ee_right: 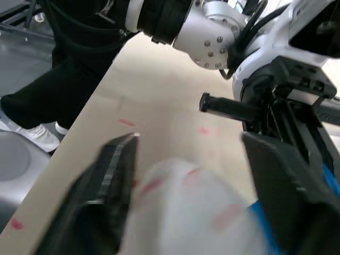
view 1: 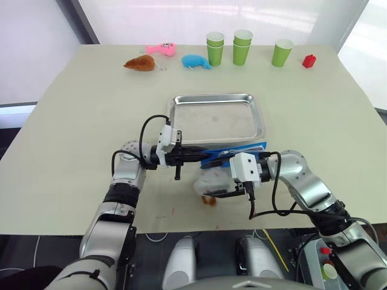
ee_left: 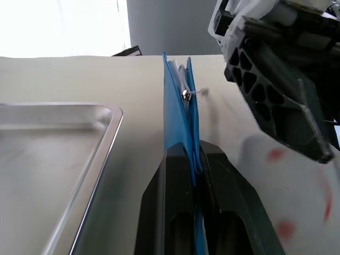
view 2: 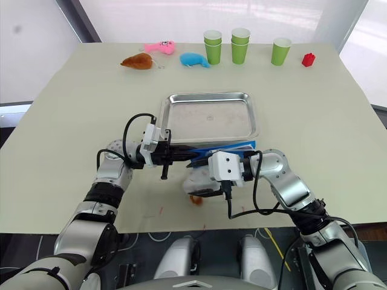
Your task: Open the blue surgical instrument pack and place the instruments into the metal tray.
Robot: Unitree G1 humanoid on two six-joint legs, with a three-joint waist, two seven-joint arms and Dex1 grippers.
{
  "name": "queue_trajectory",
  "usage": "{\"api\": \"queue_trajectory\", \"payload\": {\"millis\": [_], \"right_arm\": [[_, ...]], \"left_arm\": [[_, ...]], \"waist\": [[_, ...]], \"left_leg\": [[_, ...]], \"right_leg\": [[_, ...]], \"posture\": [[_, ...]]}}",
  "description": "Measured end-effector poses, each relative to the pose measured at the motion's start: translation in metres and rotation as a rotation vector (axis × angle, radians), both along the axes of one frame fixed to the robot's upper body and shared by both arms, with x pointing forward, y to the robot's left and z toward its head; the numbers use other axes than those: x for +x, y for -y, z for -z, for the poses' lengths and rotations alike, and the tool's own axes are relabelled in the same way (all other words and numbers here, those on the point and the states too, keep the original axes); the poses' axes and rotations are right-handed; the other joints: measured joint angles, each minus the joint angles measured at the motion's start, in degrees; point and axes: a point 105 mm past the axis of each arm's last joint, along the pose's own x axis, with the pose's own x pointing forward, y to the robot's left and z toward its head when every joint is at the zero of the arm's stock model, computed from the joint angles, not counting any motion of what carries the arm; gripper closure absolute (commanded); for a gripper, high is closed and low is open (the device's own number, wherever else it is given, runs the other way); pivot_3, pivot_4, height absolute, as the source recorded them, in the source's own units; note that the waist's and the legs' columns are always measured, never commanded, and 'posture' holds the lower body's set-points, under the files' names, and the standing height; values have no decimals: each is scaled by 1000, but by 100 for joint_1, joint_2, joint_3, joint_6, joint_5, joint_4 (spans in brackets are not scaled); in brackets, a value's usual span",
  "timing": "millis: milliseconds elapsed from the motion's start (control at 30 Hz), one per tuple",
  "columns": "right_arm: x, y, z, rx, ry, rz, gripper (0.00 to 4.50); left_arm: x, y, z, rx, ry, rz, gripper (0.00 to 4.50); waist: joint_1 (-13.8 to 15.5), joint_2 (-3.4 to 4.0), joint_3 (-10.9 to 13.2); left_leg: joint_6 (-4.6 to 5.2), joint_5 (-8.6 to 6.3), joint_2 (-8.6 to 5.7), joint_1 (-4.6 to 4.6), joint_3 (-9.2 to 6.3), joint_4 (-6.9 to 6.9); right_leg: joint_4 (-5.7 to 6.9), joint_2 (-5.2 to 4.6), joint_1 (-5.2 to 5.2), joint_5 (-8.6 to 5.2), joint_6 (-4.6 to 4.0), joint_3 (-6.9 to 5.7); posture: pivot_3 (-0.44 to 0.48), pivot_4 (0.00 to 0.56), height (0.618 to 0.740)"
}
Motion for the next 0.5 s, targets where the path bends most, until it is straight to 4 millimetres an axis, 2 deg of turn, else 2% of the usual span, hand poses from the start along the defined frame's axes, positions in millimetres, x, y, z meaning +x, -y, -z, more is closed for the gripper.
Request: {"api": "queue_trajectory", "payload": {"millis": [67,167,200,267,367,433,467,500], "right_arm": [[1,1,-3,17,5,0,160],[4,7,-22,93,43,14,160],[7,14,-34,144,37,41,160],[10,20,-44,177,31,66,160],[22,51,-63,231,-48,152,160],[25,60,-64,231,-68,178,160],[32,74,-65,235,-96,225,160],[42,91,-58,231,-173,283,160]], "left_arm": [[0,0,0,0,2,0,4500],[0,0,0,0,3,0,4500],[0,0,0,0,3,1,4500],[0,0,0,1,3,2,4500],[0,1,0,2,4,4,4500],[0,1,0,2,5,4,4500],[0,0,0,3,7,3,4500],[0,1,0,3,9,4,4500]], "waist": [[0,0,0],[1,0,0],[5,0,0],[8,0,0],[16,0,0],[15,0,0],[15,0,0],[9,1,-1]], "left_leg": [[0,0,0,0,0,0],[0,0,0,0,0,0],[0,0,0,0,0,1],[0,0,0,0,0,2],[0,0,0,0,0,2],[0,0,0,1,0,2],[0,0,0,2,1,2],[0,0,0,2,2,1]], "right_leg": [[1,0,0,0,0,0],[1,0,0,0,0,0],[1,0,0,0,0,0],[2,0,0,0,0,0],[1,-1,2,0,0,0],[1,-1,2,0,0,0],[1,-1,1,0,-1,0],[2,0,1,0,0,3]], "posture": [[0,150,740],[0,150,740],[0,150,740],[0,150,740],[0,150,740],[0,150,740],[0,150,740],[0,150,740]]}}
